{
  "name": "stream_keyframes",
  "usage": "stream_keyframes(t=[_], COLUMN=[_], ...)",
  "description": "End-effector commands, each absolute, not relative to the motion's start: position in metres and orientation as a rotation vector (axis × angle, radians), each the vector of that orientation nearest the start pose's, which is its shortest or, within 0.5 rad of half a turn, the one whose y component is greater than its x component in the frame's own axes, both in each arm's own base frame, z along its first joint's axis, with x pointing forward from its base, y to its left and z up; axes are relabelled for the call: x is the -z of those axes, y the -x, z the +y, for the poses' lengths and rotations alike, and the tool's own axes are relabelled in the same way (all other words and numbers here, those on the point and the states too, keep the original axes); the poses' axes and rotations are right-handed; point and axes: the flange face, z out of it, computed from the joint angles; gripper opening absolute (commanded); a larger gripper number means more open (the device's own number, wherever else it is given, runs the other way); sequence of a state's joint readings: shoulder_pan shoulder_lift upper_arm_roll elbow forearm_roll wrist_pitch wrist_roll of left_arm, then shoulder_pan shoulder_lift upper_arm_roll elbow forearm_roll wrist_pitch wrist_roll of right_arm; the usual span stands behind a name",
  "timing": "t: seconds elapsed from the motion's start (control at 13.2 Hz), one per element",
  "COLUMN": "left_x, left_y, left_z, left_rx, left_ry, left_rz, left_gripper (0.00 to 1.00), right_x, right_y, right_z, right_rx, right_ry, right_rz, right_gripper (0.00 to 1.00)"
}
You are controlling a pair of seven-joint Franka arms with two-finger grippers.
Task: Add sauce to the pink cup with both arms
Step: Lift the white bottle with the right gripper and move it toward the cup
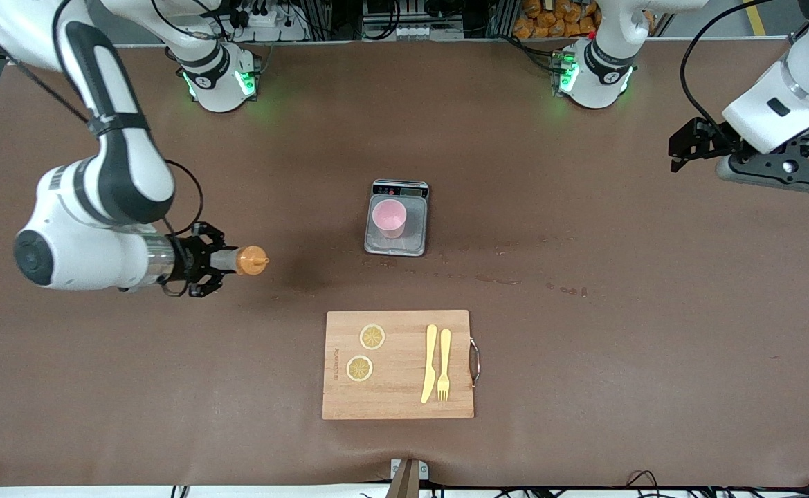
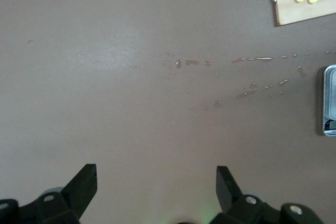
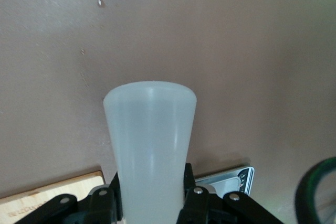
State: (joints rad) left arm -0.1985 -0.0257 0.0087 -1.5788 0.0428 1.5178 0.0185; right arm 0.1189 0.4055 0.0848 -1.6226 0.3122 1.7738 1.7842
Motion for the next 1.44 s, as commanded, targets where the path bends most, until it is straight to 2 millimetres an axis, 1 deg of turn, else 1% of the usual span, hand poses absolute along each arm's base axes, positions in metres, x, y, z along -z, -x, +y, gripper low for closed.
stream_keyframes(t=[0.0, 0.08, 0.15, 0.38, 0.53, 0.61, 0.76, 0.91, 1.06, 1.21, 1.29, 1.36], left_x=[-0.641, -0.643, -0.647, -0.652, -0.654, -0.655, -0.659, -0.659, -0.658, -0.673, -0.673, -0.673], left_y=[-0.527, -0.527, -0.527, -0.523, -0.522, -0.521, -0.521, -0.519, -0.515, -0.517, -0.518, -0.52], left_z=[-0.097, -0.1, -0.095, -0.096, -0.09, -0.09, -0.089, -0.084, -0.087, -0.082, -0.08, -0.069], left_rx=[-0.028, -0.018, -0.012, 0.002, -0.007, -0.008, 0.0, -0.025, -0.065, -0.012, -0.012, -0.012], left_ry=[3.124, 3.153, 3.164, 3.163, 3.166, 3.166, 3.165, 3.155, 3.146, 3.151, 3.151, 3.152], left_rz=[0.245, 0.242, 0.231, 0.214, 0.19, 0.188, 0.183, 0.172, 0.183, 0.167, 0.174, 0.151], left_gripper=[1.0, 1.0, 1.0, 1.0, 1.0, 1.0, 1.0, 1.0, 1.0, 1.0, 1.0, 1.0], right_x=[-0.398, -0.397, -0.396, -0.392, -0.391, -0.39, -0.384, -0.38, -0.379, -0.372, -0.367, -0.365], right_y=[-0.6, -0.595, -0.588, -0.571, -0.564, -0.556, -0.542, -0.531, -0.518, -0.506, -0.5, -0.497], right_z=[0.186, 0.2, 0.218, 0.255, 0.265, 0.28, 0.299, 0.315, 0.334, 0.348, 0.355, 0.358], right_rx=[-0.588, -0.55, -0.498, -0.47, -0.444, -0.438, -0.36, -0.321, -0.28, -0.194, -0.179, -0.156], right_ry=[2.068, 2.094, 2.123, 2.151, 2.148, 2.174, 2.193, 2.206, 2.21, 2.222, 2.24, 2.237], right_rz=[2.385, 2.405, 2.43, 2.466, 2.513, 2.512, 2.571, 2.612, 2.651, 2.697, 2.709, 2.728], right_gripper=[0.44, 0.44, 0.44, 0.44, 0.44, 0.44, 0.44, 0.44, 0.44, 0.44, 0.44, 0.44])
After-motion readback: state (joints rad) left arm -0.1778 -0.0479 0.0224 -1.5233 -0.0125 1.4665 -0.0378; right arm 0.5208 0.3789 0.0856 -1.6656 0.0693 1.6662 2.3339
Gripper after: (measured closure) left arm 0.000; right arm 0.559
